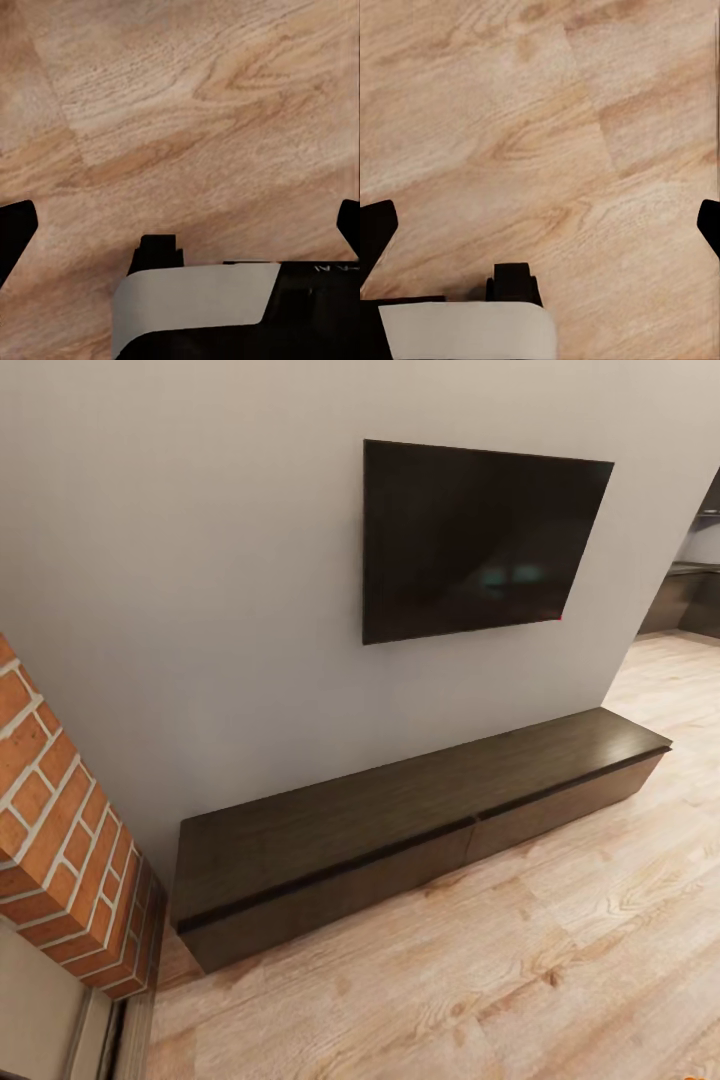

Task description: Place each of the two pumpkins and all three candles from the living room inside a cabinet in the living room (use any cabinet), then make sure every cabinet is closed, and position the cauldron so it is next to a table in the living room.

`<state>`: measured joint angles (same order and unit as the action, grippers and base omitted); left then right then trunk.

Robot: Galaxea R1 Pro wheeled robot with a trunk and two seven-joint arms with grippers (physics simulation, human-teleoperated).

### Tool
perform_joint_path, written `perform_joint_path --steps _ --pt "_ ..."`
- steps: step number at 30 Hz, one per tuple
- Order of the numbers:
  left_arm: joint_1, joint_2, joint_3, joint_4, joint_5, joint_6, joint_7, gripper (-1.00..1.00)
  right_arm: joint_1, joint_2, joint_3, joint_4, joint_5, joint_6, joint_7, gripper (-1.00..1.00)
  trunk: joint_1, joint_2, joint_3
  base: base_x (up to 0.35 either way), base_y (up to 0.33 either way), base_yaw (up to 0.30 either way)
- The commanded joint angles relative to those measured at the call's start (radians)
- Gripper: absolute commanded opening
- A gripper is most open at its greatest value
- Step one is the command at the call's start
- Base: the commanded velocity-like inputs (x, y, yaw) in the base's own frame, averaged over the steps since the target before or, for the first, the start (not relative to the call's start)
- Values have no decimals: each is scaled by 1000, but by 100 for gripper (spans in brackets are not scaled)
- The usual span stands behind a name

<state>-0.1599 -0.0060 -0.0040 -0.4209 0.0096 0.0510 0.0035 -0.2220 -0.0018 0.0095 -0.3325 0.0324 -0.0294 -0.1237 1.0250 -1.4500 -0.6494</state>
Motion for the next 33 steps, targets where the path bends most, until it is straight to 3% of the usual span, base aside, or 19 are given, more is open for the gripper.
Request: perform_joint_path --steps 1,6,7,9,18,26,30,33 --pt "-3 0 0 -17 0 12 -1 100 -1 0 0 -7 0 0 0 100 0 0 0 0 0 0" --pt "-5 0 -4 -95 0 131 -7 100 -2 0 -1 -43 1 0 0 100 0 0 0 0 0 0" --pt "-6 3 -6 -151 -1 196 -109 100 -2 -4 -3 -54 0 -2 1 100 0 0 0 0 0 0" --pt "-6 9 -5 -177 -1 211 -207 100 -2 -13 -5 -54 0 -2 1 100 0 0 0 0 0 0" --pt "-7 14 -5 -327 -5 389 -548 100 -2 -34 -7 -42 -3 -3 1 100 0 0 0 0 0 0" --pt "-9 13 -5 -414 -5 440 -798 100 -2 -48 -6 -37 -2 -3 1 100 0 0 0 0 0 0" --pt "-10 11 -6 -486 -5 497 -875 100 -2 -49 -6 -37 -3 -3 1 100 0 0 0 0 0 0" --pt "-15 7 -7 -524 -5 511 -896 100 -2 -49 -5 -37 -3 -3 1 100 0 0 0 0 0 0"
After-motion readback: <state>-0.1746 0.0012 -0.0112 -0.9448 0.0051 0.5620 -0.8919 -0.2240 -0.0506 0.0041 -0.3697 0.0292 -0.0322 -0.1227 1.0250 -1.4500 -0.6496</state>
